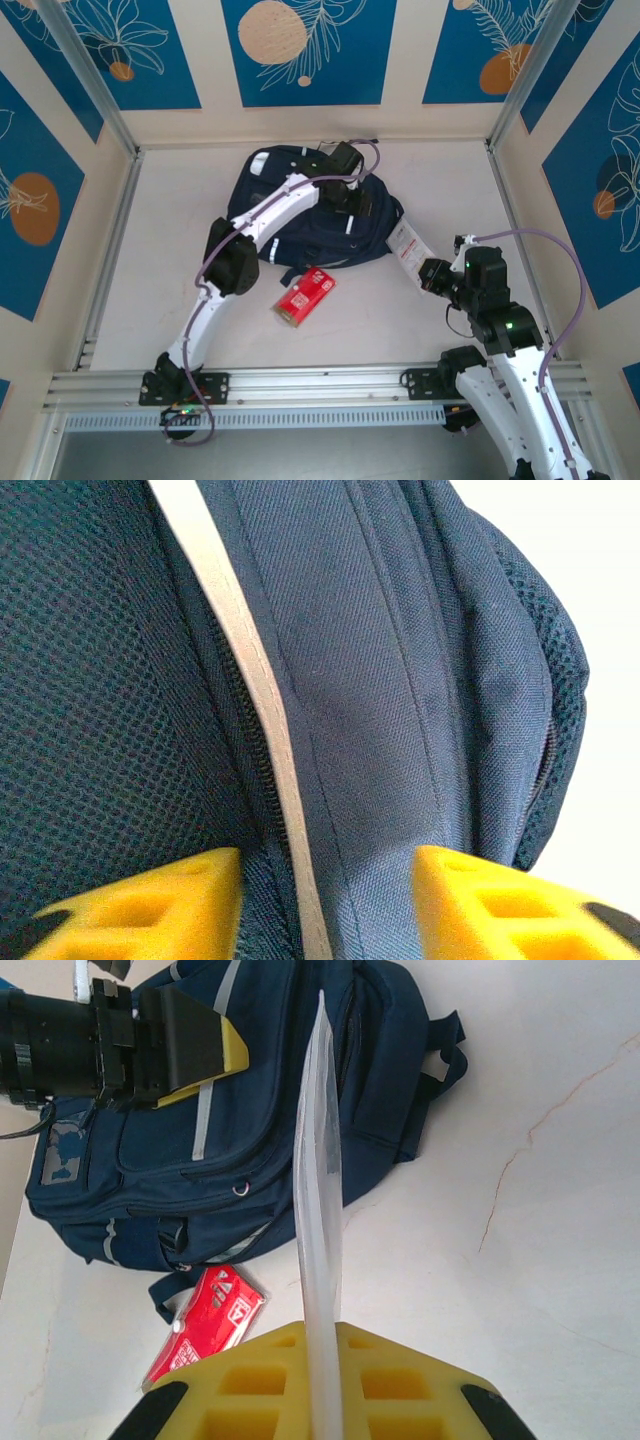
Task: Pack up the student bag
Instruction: Open the student bag at the top-center of the table.
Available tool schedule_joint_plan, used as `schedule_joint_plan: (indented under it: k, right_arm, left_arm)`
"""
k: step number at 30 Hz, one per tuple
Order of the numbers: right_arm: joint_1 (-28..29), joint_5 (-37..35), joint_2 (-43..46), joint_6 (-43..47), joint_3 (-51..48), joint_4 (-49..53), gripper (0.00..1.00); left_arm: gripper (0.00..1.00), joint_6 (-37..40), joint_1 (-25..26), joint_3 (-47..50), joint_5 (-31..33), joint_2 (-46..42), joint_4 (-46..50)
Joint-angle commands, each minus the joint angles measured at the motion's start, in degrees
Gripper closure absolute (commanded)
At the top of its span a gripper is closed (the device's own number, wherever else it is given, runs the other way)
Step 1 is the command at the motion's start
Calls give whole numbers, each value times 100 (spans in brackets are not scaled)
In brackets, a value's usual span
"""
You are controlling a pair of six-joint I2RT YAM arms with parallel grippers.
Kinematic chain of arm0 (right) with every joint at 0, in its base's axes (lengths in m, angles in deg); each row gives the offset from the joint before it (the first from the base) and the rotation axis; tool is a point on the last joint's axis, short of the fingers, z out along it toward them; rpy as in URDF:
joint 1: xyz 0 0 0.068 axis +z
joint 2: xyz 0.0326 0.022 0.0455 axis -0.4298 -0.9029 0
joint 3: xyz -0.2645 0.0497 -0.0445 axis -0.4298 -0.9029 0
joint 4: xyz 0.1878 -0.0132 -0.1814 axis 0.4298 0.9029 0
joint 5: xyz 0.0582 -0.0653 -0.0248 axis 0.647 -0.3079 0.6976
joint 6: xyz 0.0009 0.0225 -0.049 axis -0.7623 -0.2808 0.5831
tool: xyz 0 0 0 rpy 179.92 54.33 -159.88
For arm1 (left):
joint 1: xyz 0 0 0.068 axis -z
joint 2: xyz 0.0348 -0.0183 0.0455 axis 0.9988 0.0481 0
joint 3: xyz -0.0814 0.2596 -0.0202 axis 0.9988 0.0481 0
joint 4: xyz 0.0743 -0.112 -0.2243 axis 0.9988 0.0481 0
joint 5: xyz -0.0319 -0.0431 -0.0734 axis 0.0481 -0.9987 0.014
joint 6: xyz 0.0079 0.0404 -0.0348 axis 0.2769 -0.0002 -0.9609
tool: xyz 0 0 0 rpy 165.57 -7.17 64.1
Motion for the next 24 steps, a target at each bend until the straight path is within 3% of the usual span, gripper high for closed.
schedule_joint_plan:
  k: [1, 6, 17, 24]
  right_arm:
    - [-33, 5, 71, 67, 114, -43, 98]
    - [-61, -30, 78, 54, 202, 18, 98]
    - [-59, -439, 75, 60, 447, 105, 98]
    - [-68, -201, -37, -117, 554, -165, 97]
  left_arm:
    - [68, -128, 48, -216, -204, 242, -191]
    - [100, -140, 35, -250, 47, 254, -62]
    - [100, 207, -249, 305, -68, -1249, -8]
    - [100, 473, -603, 890, -479, -2301, -35]
